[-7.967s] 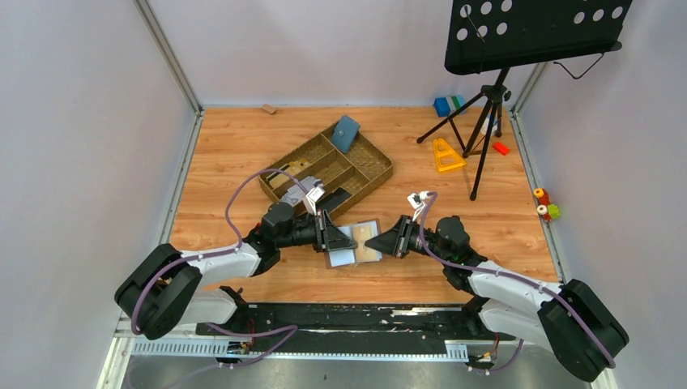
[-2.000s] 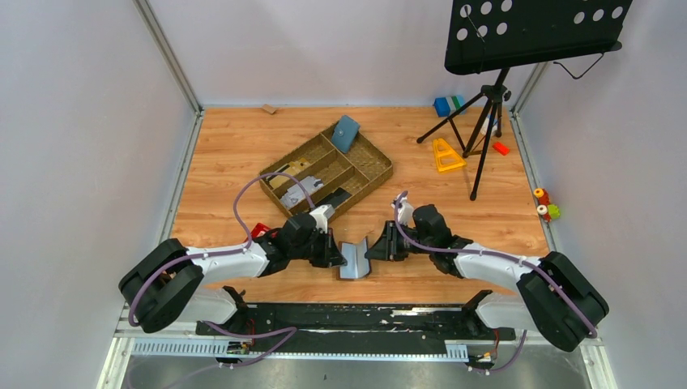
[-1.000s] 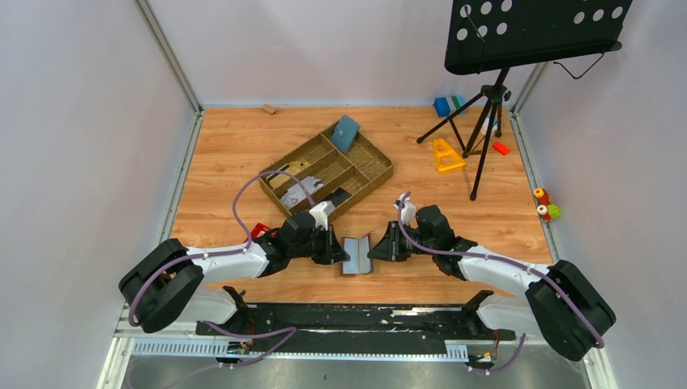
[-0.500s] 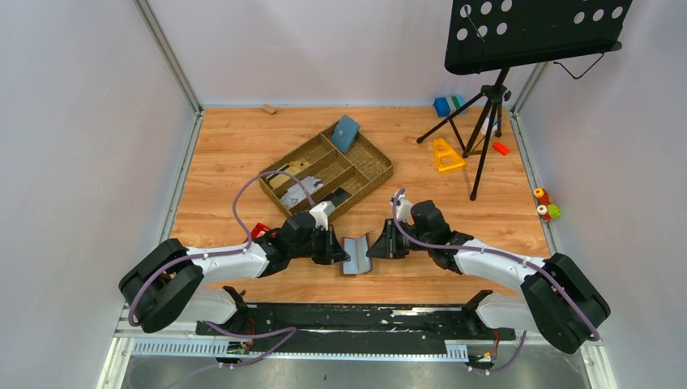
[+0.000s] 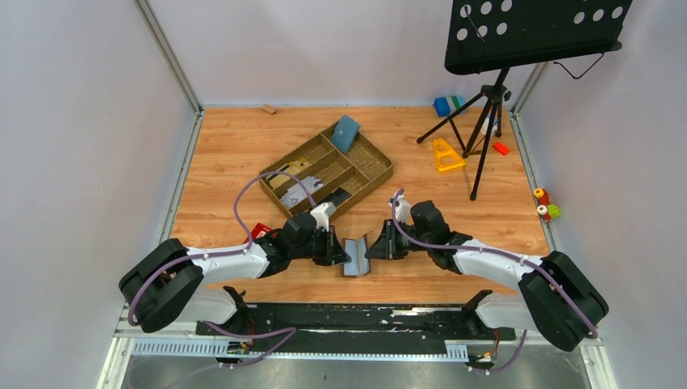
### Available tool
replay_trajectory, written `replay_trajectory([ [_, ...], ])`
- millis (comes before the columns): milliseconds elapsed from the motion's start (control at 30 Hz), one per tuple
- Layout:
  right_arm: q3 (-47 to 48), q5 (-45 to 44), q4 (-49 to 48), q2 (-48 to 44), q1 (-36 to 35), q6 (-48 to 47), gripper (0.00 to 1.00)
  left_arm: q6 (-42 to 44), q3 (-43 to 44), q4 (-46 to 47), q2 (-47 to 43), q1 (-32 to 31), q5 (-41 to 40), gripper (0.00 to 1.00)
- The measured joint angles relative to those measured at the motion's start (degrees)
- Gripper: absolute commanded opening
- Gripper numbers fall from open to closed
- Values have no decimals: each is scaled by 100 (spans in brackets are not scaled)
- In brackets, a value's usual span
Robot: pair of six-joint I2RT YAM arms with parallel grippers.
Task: Take the credit cards out of the card holder
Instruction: Remove the credit card from the card holder.
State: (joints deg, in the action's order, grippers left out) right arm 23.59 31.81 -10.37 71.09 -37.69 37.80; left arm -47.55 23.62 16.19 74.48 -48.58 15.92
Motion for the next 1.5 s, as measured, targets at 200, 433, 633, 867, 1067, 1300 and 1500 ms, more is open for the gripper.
replay_trajectory([
  [200,-72,98,-249,79,0,125,0,-11,0,-2,0,-15,2,0],
  [433,-109,223,-535,251,0,238,0,-13,0,-7,0,-22,2,0],
  [633,-107,195,-466,219,0,219,0,-11,0,-22,-9,-22,2,0],
  [867,-76,-70,219,-201,0,-22,19,-2,2,-212,-149,-44,-44,0],
  [1067,-50,-291,699,-396,0,-219,27,7,9,-278,-175,-55,-68,0],
  [1300,-28,-323,935,-367,-2,-321,29,11,42,-334,-179,-57,-61,0],
  [1500,-9,-369,1226,-365,-2,-407,38,39,149,-470,-199,-79,-76,0],
])
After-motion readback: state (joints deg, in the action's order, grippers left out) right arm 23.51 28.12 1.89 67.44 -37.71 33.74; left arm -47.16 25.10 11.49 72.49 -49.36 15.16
